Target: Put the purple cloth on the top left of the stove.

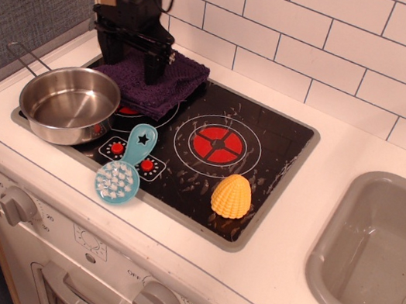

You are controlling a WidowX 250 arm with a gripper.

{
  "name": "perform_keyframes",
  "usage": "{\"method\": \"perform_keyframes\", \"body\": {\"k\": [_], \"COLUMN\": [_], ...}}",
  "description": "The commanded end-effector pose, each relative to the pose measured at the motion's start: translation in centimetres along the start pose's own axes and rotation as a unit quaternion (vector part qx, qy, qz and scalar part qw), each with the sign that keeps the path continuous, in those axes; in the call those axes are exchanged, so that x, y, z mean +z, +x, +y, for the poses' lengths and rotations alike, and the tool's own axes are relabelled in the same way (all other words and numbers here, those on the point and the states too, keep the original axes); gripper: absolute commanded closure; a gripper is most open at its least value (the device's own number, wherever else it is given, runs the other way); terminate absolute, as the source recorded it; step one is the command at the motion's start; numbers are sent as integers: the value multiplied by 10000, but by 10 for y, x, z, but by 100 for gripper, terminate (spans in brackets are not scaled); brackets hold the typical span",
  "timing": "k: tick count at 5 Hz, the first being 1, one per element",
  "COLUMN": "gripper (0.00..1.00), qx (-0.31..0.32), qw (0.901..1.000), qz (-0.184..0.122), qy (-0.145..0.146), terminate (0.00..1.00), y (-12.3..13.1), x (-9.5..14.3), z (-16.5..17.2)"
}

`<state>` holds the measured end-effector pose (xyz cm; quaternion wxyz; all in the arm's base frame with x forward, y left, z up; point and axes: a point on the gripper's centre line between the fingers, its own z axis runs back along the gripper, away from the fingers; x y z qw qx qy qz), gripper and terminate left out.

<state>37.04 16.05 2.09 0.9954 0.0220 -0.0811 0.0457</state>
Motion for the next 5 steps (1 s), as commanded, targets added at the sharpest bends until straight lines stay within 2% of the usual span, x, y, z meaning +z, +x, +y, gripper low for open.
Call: {"method": "perform_keyframes", "body": {"k": [1,2,3,4,5], "gripper": [0,0,0,0,0], "qx": [-467,-625,-808,-808,-808], "qw": [9980,9976,9964,9964,9964], "qz": [-424,-295,-147,-147,-147], "qy": [-49,-65,-199,-199,-199], "terminate": [0,0,0,0,100], "y": [14,15,12,12,12], "x": [65,69,65,65,65], "z": [-12,-22,-36,-36,-36]}}
